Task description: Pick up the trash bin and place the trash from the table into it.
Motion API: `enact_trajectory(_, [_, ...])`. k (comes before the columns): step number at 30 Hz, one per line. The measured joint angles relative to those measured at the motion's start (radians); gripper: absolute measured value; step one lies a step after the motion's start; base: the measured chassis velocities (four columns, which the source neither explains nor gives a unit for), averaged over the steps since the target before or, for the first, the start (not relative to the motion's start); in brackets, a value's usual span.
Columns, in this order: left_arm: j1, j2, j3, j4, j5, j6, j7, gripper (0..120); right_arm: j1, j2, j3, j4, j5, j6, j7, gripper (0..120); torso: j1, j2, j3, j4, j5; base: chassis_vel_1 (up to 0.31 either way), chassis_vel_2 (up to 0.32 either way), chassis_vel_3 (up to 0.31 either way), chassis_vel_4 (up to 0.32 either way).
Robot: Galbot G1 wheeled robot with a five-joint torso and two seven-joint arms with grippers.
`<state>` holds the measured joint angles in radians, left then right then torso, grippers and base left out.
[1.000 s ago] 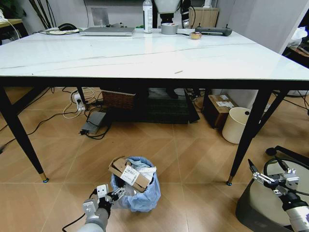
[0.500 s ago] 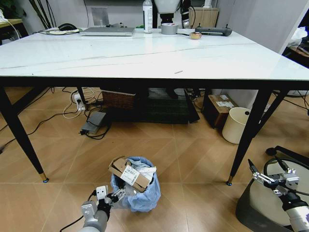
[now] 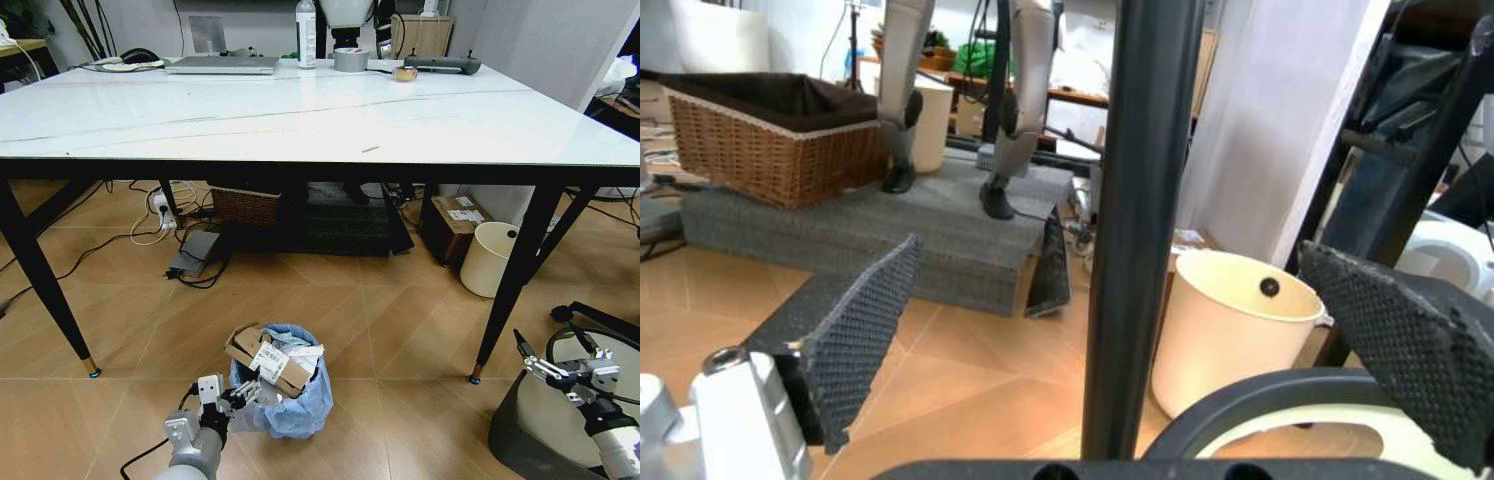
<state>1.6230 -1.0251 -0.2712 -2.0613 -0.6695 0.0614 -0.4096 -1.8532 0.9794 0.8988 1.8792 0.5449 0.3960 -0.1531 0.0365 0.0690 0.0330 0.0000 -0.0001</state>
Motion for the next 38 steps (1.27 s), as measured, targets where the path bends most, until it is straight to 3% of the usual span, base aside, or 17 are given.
enact_trajectory(5, [0.028, 0.014, -0.038, -0.043, 0.059, -0.031, 0.004, 100, 0.000, 0.000, 0.000, 0.000, 0.000, 0.000, 0.000, 100, 0.000, 0.000, 0.000, 0.0000, 0.0001, 0.000, 0.000, 0.000, 0.000])
enact_trajectory(10, [0.040, 0.005, -0.069, -0.046, 0.148, -0.097, 0.016, 100, 0.000, 0.000, 0.000, 0.000, 0.000, 0.000, 0.000, 100, 0.000, 0.000, 0.000, 0.0001, 0.0001, 0.000, 0.000, 0.000, 0.000])
enact_trajectory(17, [0.041, -0.007, -0.085, -0.032, 0.200, -0.129, 0.018, 100, 0.000, 0.000, 0.000, 0.000, 0.000, 0.000, 0.000, 100, 0.000, 0.000, 0.000, 0.0001, 0.0000, 0.000, 0.000, 0.000, 0.000])
enact_trajectory(38, [0.009, -0.010, -0.131, -0.052, 0.266, -0.112, -0.029, 100, 0.000, 0.000, 0.000, 0.000, 0.000, 0.000, 0.000, 100, 0.000, 0.000, 0.000, 0.0001, 0.0000, 0.000, 0.000, 0.000, 0.000])
